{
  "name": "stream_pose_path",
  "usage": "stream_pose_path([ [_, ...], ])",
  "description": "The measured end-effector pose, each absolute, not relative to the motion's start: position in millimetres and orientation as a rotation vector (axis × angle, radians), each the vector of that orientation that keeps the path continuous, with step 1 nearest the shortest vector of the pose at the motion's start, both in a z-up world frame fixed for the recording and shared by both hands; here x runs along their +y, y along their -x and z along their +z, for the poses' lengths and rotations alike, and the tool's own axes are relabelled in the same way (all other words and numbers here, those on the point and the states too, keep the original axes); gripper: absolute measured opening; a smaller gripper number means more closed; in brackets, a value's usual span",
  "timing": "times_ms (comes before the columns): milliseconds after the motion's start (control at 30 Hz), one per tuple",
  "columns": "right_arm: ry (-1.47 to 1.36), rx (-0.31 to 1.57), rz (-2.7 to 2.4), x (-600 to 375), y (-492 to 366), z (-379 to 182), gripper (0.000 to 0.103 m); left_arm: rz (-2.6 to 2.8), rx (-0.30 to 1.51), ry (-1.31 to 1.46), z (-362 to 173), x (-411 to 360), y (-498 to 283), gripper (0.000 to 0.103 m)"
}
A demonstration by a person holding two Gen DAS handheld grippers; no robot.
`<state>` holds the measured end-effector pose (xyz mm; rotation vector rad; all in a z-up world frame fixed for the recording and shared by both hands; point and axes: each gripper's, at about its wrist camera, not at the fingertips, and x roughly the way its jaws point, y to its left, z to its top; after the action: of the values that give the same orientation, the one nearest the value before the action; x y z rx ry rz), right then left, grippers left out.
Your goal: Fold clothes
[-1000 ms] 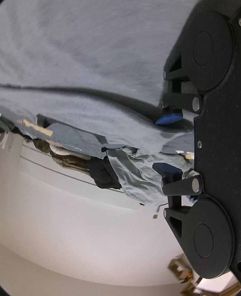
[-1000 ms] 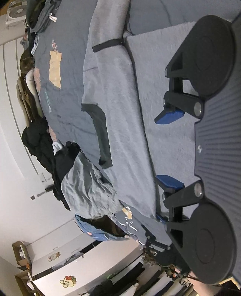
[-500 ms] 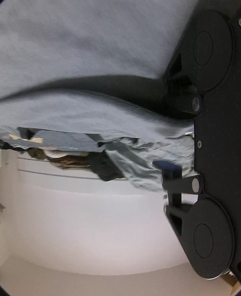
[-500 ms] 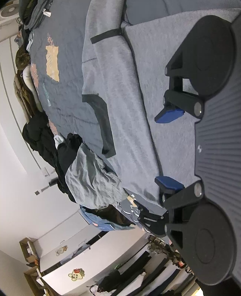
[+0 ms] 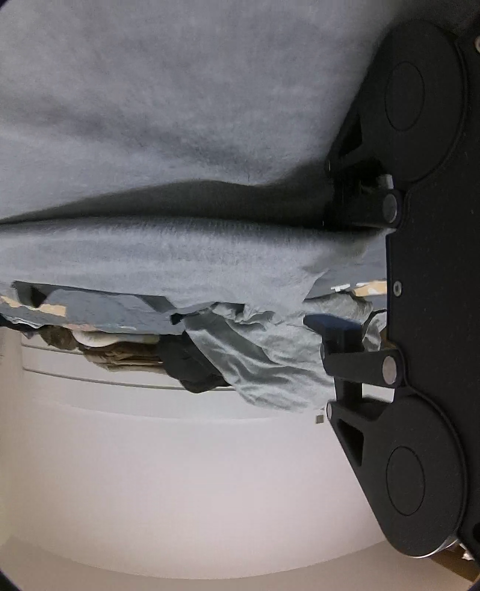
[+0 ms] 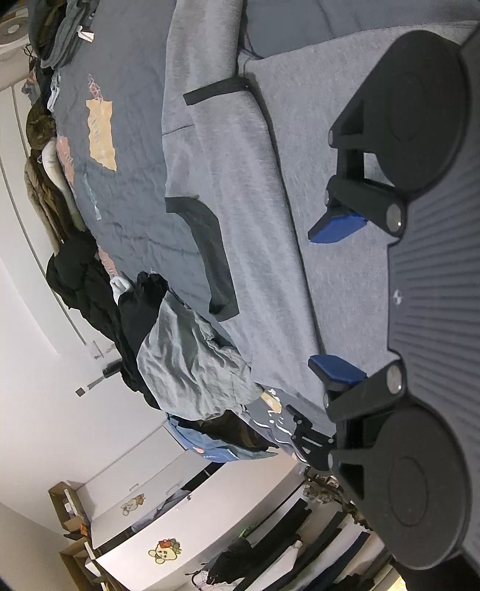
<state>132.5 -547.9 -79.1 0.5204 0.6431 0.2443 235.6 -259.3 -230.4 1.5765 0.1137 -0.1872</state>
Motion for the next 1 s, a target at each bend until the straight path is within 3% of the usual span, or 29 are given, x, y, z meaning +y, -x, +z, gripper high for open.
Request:
stream_pose_path([
  [33,-0.526,0.643,0.243,-549.1,-132.7,-79.1,0.066,-0.189,0.087,-1.572,-226.7,-257.9,-229.3,0.056],
  [233,-0.543,0.647,0.229,-553.7,-133.9,-80.2,0.067,-0.251,0.056,-1.456,-198.7,-258.0,-195.4,0.068],
  [333,-0.559,0.639,0.232,-555.3,-133.4,-78.3,0.067,-0.211,0.051,-1.394,-198.2,-262.7,-198.2,0.068],
  [433,-0.573,0.633,0.237,-554.5,-133.5,-75.9,0.067,-0.145,0.044,-1.537,-225.2,-267.1,-215.8,0.060],
  [600,-0.575,0.620,0.243,-554.0,-132.3,-71.9,0.068,-0.148,0.019,-1.642,-238.1,-274.0,-219.5,0.059],
  [700,-0.595,0.620,0.243,-556.8,-132.8,-72.9,0.068,-0.223,0.076,-1.543,-211.8,-276.0,-200.4,0.075],
  [833,-0.601,0.626,0.242,-557.9,-133.1,-74.0,0.068,-0.324,0.152,-1.474,-180.7,-271.4,-174.4,0.080],
  [933,-0.606,0.623,0.242,-558.0,-132.7,-72.6,0.068,-0.389,0.226,-1.405,-159.2,-268.4,-165.0,0.094],
  [1000,-0.609,0.619,0.244,-557.8,-132.2,-71.7,0.068,-0.421,0.264,-1.288,-141.9,-265.6,-169.1,0.094],
])
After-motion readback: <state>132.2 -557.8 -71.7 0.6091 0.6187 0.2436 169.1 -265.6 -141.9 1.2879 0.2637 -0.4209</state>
